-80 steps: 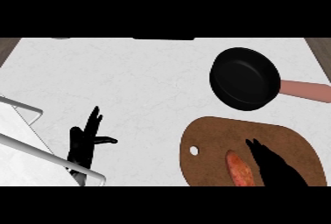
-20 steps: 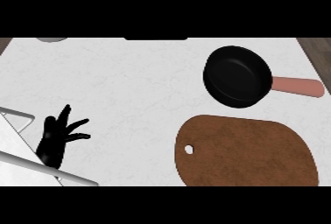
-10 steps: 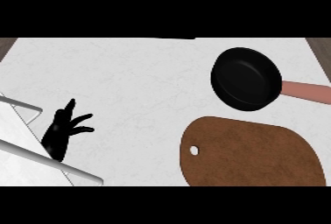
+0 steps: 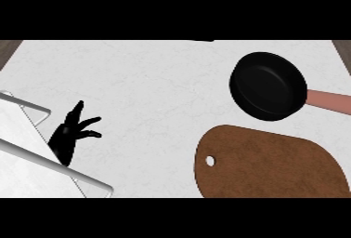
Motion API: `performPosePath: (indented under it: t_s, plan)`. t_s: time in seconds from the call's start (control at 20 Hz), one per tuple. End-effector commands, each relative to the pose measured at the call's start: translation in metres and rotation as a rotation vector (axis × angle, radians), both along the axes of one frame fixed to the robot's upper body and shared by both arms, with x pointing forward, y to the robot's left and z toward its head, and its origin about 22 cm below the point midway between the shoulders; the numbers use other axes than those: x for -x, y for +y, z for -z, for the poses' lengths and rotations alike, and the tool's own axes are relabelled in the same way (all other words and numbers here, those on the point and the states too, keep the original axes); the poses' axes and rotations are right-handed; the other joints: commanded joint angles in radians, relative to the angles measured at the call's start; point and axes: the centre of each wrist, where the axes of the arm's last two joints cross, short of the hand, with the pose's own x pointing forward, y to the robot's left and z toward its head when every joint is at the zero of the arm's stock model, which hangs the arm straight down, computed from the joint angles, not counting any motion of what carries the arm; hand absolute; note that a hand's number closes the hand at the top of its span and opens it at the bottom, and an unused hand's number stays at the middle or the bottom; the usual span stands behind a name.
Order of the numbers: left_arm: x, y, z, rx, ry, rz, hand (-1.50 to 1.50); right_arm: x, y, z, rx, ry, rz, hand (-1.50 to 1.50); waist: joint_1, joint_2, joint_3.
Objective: Pick the sweet potato from the cutting board and place it in the pot
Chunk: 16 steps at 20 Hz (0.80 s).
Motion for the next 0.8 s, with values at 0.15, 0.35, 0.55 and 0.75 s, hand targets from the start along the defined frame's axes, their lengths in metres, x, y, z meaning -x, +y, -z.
performPosePath:
  t_s: [0.15,0.35,0.55,0.75]
  plan:
    - [-0.021,0.035,-0.023,-0.15,0.001,-0.036,0.0,-0.041,0.043,0.046,-0.026,0.175,-0.045,1.5,0.005,-0.001,0.031]
    - [-0.011,0.037,-0.032,-0.181,-0.015,-0.039,0.0,-0.061,0.049,0.069,-0.086,0.307,-0.025,-1.5,0.01,-0.008,0.033]
    - [-0.011,0.037,-0.019,-0.174,-0.01,-0.053,0.0,-0.077,0.067,0.097,-0.227,0.274,-0.089,-1.5,-0.019,-0.009,0.034]
    - [-0.003,0.044,-0.022,-0.17,-0.006,-0.045,0.0,-0.091,0.059,0.104,-0.457,0.199,-0.075,-1.5,-0.016,-0.009,0.036]
